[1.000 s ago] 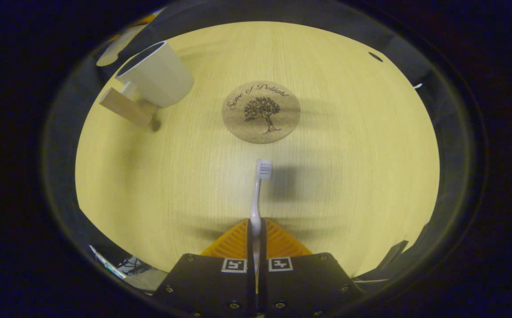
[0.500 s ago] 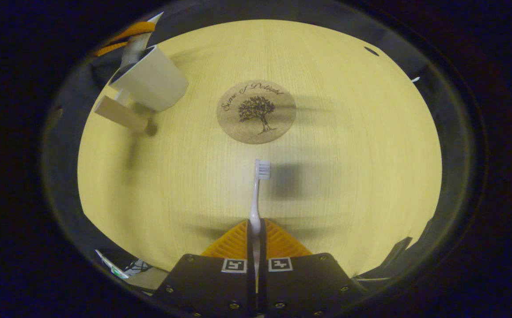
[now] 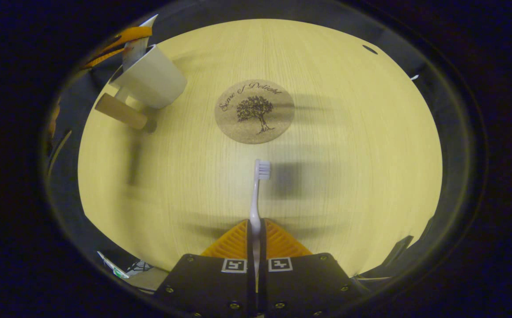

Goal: Put the toothbrush and toothpaste on the desktop into the cup, then pick up the cup and place it on the coaster on the desktop.

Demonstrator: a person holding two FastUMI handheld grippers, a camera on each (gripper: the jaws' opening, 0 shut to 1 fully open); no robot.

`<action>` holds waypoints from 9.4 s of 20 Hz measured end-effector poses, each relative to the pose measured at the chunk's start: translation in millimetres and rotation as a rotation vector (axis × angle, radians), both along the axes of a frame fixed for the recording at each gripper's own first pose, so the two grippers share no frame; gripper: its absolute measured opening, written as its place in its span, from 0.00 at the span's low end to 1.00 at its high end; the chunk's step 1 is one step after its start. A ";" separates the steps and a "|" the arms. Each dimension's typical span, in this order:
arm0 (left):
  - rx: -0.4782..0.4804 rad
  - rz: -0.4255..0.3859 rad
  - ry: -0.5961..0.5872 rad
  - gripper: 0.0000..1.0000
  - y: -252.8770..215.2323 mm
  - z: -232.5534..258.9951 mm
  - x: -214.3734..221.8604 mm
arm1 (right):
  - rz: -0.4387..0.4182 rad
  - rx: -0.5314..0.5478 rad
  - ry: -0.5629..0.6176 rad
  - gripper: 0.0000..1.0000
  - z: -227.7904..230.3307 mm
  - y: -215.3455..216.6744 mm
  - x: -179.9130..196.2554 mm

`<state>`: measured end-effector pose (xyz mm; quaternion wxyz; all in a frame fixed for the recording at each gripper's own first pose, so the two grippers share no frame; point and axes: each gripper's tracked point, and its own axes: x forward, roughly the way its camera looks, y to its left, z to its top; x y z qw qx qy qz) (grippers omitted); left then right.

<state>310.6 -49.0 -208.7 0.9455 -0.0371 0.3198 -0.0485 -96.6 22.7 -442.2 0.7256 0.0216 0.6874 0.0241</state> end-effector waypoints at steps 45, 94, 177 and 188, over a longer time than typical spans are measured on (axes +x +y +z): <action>0.045 0.363 -0.135 0.62 270.2 129.1 -216.6 | -0.119 0.150 -0.600 0.02 207.5 25.6 205.9; -0.093 0.083 0.229 0.62 101.1 65.2 -185.6 | -0.303 0.131 -0.865 0.51 229.8 -170.6 64.7; 0.041 0.147 0.566 0.22 -143.1 -60.7 -161.0 | -0.570 0.130 -0.547 0.51 111.8 -338.5 -36.6; 0.050 0.133 0.600 0.22 -161.9 -75.0 -194.2 | -0.553 0.150 -0.542 0.51 102.5 -349.2 -50.3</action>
